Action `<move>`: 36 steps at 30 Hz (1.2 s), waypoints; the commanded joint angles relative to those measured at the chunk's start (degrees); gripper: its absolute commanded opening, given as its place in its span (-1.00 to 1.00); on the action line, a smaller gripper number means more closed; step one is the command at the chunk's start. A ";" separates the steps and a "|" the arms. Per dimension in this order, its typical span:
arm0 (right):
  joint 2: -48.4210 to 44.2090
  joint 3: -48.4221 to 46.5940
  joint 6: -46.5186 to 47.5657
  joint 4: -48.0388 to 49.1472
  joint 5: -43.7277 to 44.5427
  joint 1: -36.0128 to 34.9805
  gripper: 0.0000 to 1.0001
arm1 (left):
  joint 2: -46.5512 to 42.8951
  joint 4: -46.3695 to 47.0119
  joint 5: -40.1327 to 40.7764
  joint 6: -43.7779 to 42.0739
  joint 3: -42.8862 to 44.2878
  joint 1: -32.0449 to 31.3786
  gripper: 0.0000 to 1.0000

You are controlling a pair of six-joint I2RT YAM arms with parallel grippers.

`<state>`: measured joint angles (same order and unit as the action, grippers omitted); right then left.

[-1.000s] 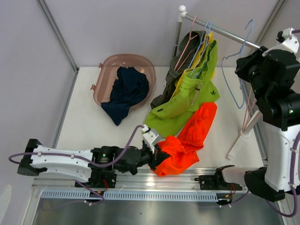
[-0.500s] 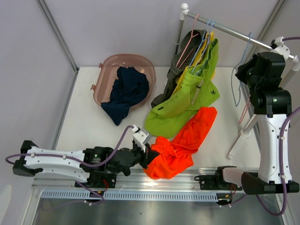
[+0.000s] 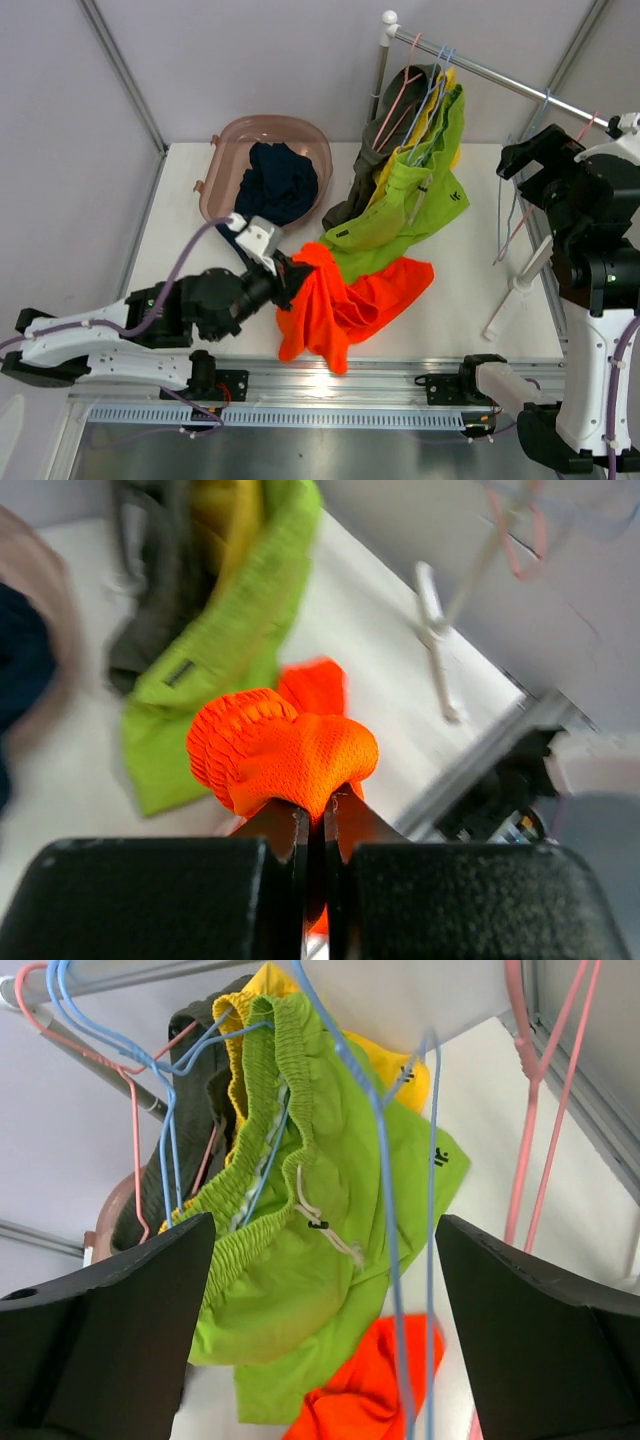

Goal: Remove the shorts from the hanger

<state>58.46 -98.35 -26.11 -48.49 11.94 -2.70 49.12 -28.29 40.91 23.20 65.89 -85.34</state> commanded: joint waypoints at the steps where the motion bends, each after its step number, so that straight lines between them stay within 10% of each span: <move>1: -1.06 1.49 1.23 -0.20 -0.08 0.24 0.99 | -0.17 -1.06 -0.46 -8.06 8.28 7.96 -1.00; 11: -7.65 10.35 1.59 0.59 -1.83 0.24 0.99 | 14.23 -2.29 -10.73 -24.59 40.26 30.03 -1.00; 18: -13.80 21.43 0.27 1.03 -5.09 0.41 0.99 | 42.88 -8.20 -26.39 -23.91 86.56 55.06 -1.00; 24: -19.08 26.54 1.06 -1.16 -9.31 0.41 0.99 | 50.87 13.17 -39.30 -8.82 78.67 70.02 -1.00; 33: -23.12 28.47 2.64 -3.02 -9.13 0.24 0.99 | 63.37 19.77 -44.60 -4.30 70.98 72.42 -1.00; 35: -22.86 28.30 1.68 -2.31 -10.53 0.15 0.99 | 62.94 19.07 -42.84 -4.04 67.28 72.42 -0.84; 36: -22.77 28.30 1.24 -1.44 -10.97 0.24 0.99 | 62.24 18.80 -42.49 -3.95 62.13 72.42 -0.21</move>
<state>35.27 -70.26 -24.53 -51.96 3.07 -2.50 115.24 -15.27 0.12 16.53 132.46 -12.82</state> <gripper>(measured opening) 0.993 0.177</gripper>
